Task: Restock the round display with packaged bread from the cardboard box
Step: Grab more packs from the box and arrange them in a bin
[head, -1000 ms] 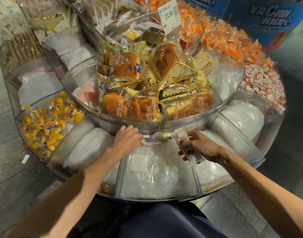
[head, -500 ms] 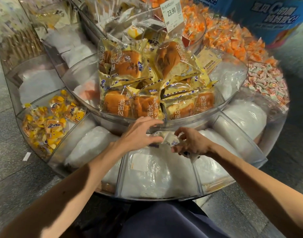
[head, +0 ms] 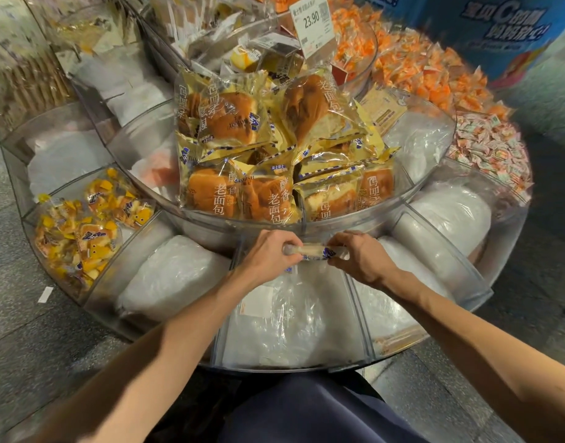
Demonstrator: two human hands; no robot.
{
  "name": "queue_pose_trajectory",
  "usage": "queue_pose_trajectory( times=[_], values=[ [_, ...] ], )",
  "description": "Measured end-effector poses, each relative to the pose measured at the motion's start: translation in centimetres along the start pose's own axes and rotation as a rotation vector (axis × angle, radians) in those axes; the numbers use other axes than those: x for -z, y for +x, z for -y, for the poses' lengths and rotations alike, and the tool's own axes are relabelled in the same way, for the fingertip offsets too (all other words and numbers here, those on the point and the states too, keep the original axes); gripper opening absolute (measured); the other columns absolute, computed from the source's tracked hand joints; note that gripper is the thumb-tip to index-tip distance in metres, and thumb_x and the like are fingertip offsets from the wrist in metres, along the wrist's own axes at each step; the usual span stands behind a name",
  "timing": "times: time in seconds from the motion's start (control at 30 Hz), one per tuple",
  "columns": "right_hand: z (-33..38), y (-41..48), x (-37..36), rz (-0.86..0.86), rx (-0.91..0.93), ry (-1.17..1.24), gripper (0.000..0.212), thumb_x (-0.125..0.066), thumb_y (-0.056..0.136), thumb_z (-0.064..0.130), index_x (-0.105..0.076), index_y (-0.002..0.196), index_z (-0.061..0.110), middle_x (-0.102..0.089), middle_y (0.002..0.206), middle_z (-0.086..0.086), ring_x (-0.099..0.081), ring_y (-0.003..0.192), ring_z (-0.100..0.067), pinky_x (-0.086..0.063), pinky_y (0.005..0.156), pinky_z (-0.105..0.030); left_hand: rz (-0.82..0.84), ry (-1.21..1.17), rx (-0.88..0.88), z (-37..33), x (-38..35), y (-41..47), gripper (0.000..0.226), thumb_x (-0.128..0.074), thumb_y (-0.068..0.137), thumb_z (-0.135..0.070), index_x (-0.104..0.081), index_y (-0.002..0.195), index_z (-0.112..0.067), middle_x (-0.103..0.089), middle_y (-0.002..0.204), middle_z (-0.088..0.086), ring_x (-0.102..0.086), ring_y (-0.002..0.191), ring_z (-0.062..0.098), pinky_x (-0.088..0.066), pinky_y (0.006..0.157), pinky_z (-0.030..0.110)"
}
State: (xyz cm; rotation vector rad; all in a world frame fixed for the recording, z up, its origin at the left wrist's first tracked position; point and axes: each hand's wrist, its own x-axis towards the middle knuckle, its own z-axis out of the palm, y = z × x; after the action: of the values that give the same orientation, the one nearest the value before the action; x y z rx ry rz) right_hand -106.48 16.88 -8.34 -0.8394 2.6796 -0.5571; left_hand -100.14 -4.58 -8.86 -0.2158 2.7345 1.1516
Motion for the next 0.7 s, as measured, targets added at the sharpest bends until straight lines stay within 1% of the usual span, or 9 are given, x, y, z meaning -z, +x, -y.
queue_pose_trajectory(
  times=[0.1, 0.17, 0.27, 0.37, 0.43, 0.5, 0.6, 0.67, 0.7],
  values=[
    [-0.2, 0.1, -1.2, -0.165, 0.085, -0.162, 0.025, -0.079, 0.082, 0.022, -0.071, 0.103, 0.010, -0.063, 0.096, -0.011, -0.058, 0.088, -0.032, -0.051, 0.070, -0.043, -0.035, 0.056, -0.061, 0.1, -1.4, 0.4, 0.019, -0.076, 0.087, -0.018, -0.073, 0.105, -0.015, -0.057, 0.102, -0.001, -0.045, 0.107, 0.015, -0.036, 0.087, 0.028],
    [-0.3, 0.2, -2.3, -0.213, 0.138, -0.190, 0.024, -0.083, 0.076, 0.015, -0.070, 0.095, 0.008, -0.062, 0.088, -0.011, -0.061, 0.078, -0.034, -0.052, 0.060, -0.041, -0.071, 0.088, -0.127, 0.6, -2.1, 0.3, 0.018, -0.074, 0.087, -0.012, -0.073, 0.105, -0.007, -0.052, 0.097, 0.000, -0.050, 0.096, 0.016, -0.041, 0.081, 0.027],
    [-0.3, 0.3, -3.1, -0.212, 0.202, -0.229, 0.028, -0.088, 0.068, 0.010, -0.070, 0.089, 0.009, -0.062, 0.081, -0.009, -0.061, 0.068, -0.030, -0.050, 0.052, -0.033, -0.094, 0.221, -0.230, 1.6, -3.3, -0.4, 0.019, -0.073, 0.087, -0.008, -0.074, 0.105, -0.003, -0.058, 0.093, 0.005, -0.053, 0.091, 0.019, -0.049, 0.077, 0.036],
    [-1.0, 0.3, -3.0, -0.150, 0.306, -0.219, 0.023, -0.087, 0.070, 0.016, -0.074, 0.089, 0.012, -0.066, 0.083, -0.007, -0.061, 0.071, -0.026, -0.055, 0.061, -0.034, -0.088, 0.298, -0.317, 2.8, -4.2, -1.2, 0.022, -0.076, 0.084, -0.011, -0.074, 0.106, -0.006, -0.060, 0.089, 0.006, -0.054, 0.088, 0.022, -0.053, 0.073, 0.043],
    [-1.3, 0.0, -2.6, -0.080, 0.409, -0.229, 0.016, -0.081, 0.075, 0.025, -0.077, 0.089, 0.017, -0.071, 0.089, -0.005, -0.061, 0.077, -0.024, -0.055, 0.071, -0.035, -0.097, 0.319, -0.337, 3.5, -4.4, -1.5, 0.022, -0.077, 0.084, -0.012, -0.075, 0.105, -0.007, -0.059, 0.087, 0.005, -0.053, 0.084, 0.021, -0.053, 0.070, 0.042],
    [-1.8, -0.2, -2.7, -0.058, 0.452, -0.252, 0.015, -0.080, 0.076, 0.025, -0.078, 0.088, 0.017, -0.072, 0.091, -0.004, -0.061, 0.081, -0.023, -0.055, 0.073, -0.035, -0.102, 0.346, -0.315, 3.6, -4.6, -2.1, 0.021, -0.075, 0.085, -0.012, -0.075, 0.106, -0.008, -0.059, 0.086, 0.004, -0.054, 0.085, 0.021, -0.053, 0.070, 0.040],
    [-2.2, 0.3, -2.9, -0.028, 0.413, -0.289, 0.020, -0.080, 0.078, 0.018, -0.077, 0.098, 0.017, -0.071, 0.101, -0.006, -0.059, 0.086, -0.027, -0.055, 0.070, -0.039, -0.073, 0.343, -0.235, 2.5, -4.8, -2.8, 0.023, -0.065, 0.093, -0.009, -0.073, 0.114, -0.010, -0.062, 0.091, 0.007, -0.054, 0.096, 0.023, -0.050, 0.078, 0.040],
    [-2.4, 0.9, -2.3, 0.064, 0.398, -0.309, 0.021, -0.072, 0.084, 0.024, -0.075, 0.104, 0.019, -0.068, 0.112, -0.005, -0.055, 0.095, -0.027, -0.052, 0.078, -0.040, -0.061, 0.257, -0.108, 1.7, -4.5, -3.0, 0.021, -0.061, 0.096, -0.014, -0.074, 0.113, -0.011, -0.068, 0.097, 0.006, -0.056, 0.100, 0.021, -0.049, 0.088, 0.040],
    [-2.2, 1.1, -1.8, 0.105, 0.399, -0.306, 0.023, -0.067, 0.086, 0.031, -0.075, 0.106, 0.021, -0.066, 0.116, -0.005, -0.053, 0.100, -0.026, -0.051, 0.082, -0.040, -0.081, 0.200, -0.042, 1.4, -4.2, -3.4, 0.019, -0.061, 0.097, -0.017, -0.075, 0.108, -0.011, -0.071, 0.099, 0.004, -0.059, 0.099, 0.019, -0.051, 0.090, 0.041]
  ],
)
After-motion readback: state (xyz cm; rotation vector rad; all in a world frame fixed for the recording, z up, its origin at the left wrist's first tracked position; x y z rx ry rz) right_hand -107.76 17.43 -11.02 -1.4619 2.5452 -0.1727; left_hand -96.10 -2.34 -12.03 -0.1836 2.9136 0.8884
